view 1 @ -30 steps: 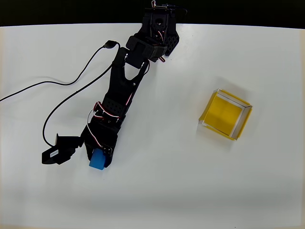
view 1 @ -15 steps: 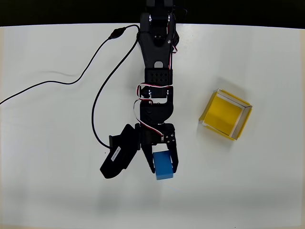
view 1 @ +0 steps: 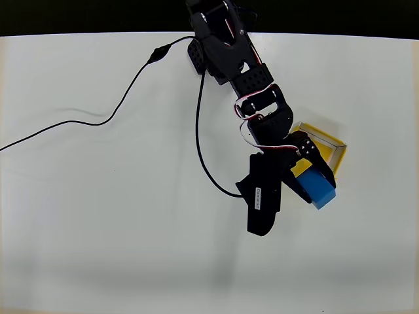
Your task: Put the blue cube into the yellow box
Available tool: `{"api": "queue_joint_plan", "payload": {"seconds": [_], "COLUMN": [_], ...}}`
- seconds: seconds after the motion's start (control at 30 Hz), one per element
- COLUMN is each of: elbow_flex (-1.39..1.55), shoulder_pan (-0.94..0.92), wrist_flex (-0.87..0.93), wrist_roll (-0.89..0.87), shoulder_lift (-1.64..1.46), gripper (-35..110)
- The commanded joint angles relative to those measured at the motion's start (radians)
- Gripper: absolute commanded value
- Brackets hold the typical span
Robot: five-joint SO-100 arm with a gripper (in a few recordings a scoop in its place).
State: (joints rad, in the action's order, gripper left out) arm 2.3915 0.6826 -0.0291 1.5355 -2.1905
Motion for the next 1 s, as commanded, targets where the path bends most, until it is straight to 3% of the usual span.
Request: {"api": "queue_joint_plan", "payload": {"seconds": [0.0, 0.53, 0.97], "elbow_flex": [-0.026, -0.035, 0.029], "shoulder_pan": [0.071, 0.129, 0.137], "wrist_flex": [0.006, 0.236, 0.276], "wrist_roll": [-0.011, -0.175, -0.262], "shoulder_lift": [-0.071, 0.061, 0.155], "gripper": [16, 16, 19]}}
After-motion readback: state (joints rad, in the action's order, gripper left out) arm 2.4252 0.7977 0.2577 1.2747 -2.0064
